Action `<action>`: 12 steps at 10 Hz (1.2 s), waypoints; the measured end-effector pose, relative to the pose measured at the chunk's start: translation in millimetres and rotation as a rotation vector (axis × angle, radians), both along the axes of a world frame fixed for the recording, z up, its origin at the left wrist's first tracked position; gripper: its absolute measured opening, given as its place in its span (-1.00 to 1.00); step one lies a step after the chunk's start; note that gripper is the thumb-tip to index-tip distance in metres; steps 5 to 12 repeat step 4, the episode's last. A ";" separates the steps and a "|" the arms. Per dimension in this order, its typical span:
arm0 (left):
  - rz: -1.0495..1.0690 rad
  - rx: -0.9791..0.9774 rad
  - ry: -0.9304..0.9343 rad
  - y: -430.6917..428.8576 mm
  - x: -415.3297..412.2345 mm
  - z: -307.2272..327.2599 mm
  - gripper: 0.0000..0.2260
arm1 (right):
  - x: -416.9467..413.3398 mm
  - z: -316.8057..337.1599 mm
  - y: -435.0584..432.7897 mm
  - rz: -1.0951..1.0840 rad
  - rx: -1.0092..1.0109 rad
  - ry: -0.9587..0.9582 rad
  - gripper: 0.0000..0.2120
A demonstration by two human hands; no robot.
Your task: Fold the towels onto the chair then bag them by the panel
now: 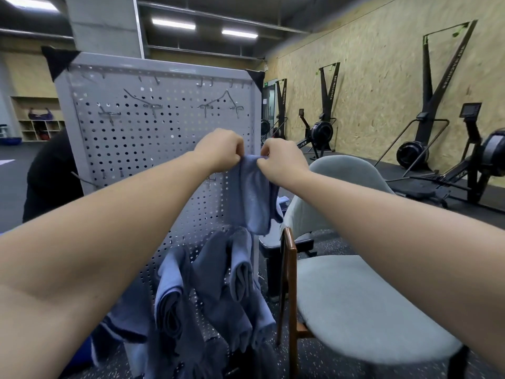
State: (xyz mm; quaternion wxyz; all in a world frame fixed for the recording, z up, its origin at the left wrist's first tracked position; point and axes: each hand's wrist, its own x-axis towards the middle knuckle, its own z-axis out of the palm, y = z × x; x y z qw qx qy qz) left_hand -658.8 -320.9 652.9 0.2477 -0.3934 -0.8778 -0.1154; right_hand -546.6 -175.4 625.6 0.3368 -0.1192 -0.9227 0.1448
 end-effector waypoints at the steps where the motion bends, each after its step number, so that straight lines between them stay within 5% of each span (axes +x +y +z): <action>1: 0.033 -0.152 -0.071 3.3 -6.1 -11.7 -0.76 | -1.1 0.4 -1.2 0.080 0.005 -0.101 -0.70; 2: 0.014 -0.207 -0.115 4.8 -10.3 -12.2 -0.77 | 2.4 -7.2 0.8 0.158 0.051 -0.278 -0.59; 3: 0.013 -0.213 -0.144 0.0 -5.0 -5.3 -0.81 | 15.0 -11.6 6.6 0.191 0.008 -0.248 -0.47; 12: -0.017 -0.141 -0.154 -1.3 11.8 2.2 -0.85 | 30.7 -11.3 10.3 0.147 -0.009 -0.256 -0.52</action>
